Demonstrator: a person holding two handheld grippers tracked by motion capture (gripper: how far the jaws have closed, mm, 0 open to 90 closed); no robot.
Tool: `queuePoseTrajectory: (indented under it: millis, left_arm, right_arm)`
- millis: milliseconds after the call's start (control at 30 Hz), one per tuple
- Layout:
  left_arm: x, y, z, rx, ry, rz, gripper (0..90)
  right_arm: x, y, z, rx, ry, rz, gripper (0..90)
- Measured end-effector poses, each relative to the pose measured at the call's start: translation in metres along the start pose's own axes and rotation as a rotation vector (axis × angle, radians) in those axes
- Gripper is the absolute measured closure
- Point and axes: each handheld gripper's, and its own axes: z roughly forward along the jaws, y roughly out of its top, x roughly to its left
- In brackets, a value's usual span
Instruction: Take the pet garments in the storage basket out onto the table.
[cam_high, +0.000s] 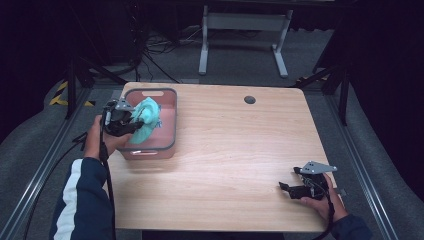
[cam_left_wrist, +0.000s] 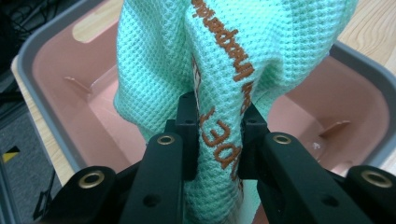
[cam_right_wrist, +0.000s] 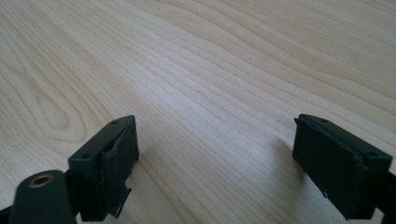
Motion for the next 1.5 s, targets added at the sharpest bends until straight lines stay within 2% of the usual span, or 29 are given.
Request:
queuePoseTrajectory:
  millis: [67, 167, 367, 500, 633, 767, 867, 967, 1000, 1033, 1100, 1167, 1233, 1300, 1333, 1367, 1433, 1500]
  left_arm:
    - [-0.001, -0.002, -0.007, -0.041, -0.003, -0.019, 76.0]
    - [-0.003, -0.002, -0.016, -0.091, -0.009, -0.020, 76.0]
    - [-0.015, 0.000, -0.030, -0.152, -0.022, -0.001, 76.1]
    - [-0.021, 0.003, -0.034, -0.168, -0.026, 0.013, 76.1]
    - [-0.033, 0.014, -0.038, -0.200, -0.042, 0.029, 76.1]
    - [-0.042, 0.023, -0.042, -0.207, -0.053, 0.056, 76.2]
    - [-0.056, 0.035, -0.046, -0.218, -0.057, 0.084, 76.1]
    - [-0.061, 0.039, -0.047, -0.221, -0.062, 0.102, 76.1]
    - [-0.068, 0.044, -0.048, -0.228, -0.075, 0.115, 76.1]
    - [-0.068, 0.044, -0.048, -0.228, -0.075, 0.115, 76.2]
    - [-0.074, 0.049, -0.047, -0.223, -0.080, 0.140, 76.1]
    - [-0.083, 0.056, -0.044, -0.213, -0.091, 0.166, 76.1]
    - [-0.087, 0.058, -0.042, -0.217, -0.101, 0.155, 76.1]
    - [-0.097, 0.065, -0.037, -0.208, -0.119, 0.190, 76.1]
    - [-0.097, 0.065, -0.037, -0.208, -0.119, 0.190, 76.1]
    - [-0.105, 0.069, -0.034, -0.195, -0.132, 0.208, 76.1]
    - [-0.108, 0.070, -0.031, -0.194, -0.144, 0.217, 76.1]
    - [-0.119, 0.074, -0.022, -0.173, -0.162, 0.255, 76.1]
  right_arm:
    - [0.000, 0.000, 0.000, 0.000, 0.000, 0.000, 14.9]
    - [0.000, 0.000, 0.000, 0.000, 0.000, 0.000, 14.8]
    - [0.000, 0.000, 0.000, 0.000, 0.000, 0.000, 14.8]
    - [0.000, 0.000, 0.000, 0.000, 0.000, 0.000, 14.9]
    - [0.000, 0.000, 0.000, 0.000, 0.000, 0.000, 14.8]
    - [0.000, 0.000, 0.000, 0.000, 0.000, 0.000, 14.8]
    - [0.000, 0.000, 0.000, 0.000, 0.000, 0.000, 14.8]
    - [0.000, 0.000, 0.000, 0.000, 0.000, 0.000, 14.8]
    - [0.000, 0.000, 0.000, 0.000, 0.000, 0.000, 14.8]
    - [0.000, 0.000, 0.000, 0.000, 0.000, 0.000, 14.8]
    - [0.000, 0.000, 0.000, 0.000, 0.000, 0.000, 14.8]
    - [0.000, 0.000, 0.000, 0.000, 0.000, 0.000, 14.8]
    - [0.000, 0.000, 0.000, 0.000, 0.000, 0.000, 14.9]
    - [0.000, 0.000, 0.000, 0.000, 0.000, 0.000, 14.9]
    - [0.000, 0.000, 0.000, 0.000, 0.000, 0.000, 14.9]
    - [0.000, 0.000, 0.000, 0.000, 0.000, 0.000, 14.8]
    - [0.000, 0.000, 0.000, 0.000, 0.000, 0.000, 14.8]
    - [0.000, 0.000, 0.000, 0.000, 0.000, 0.000, 14.9]
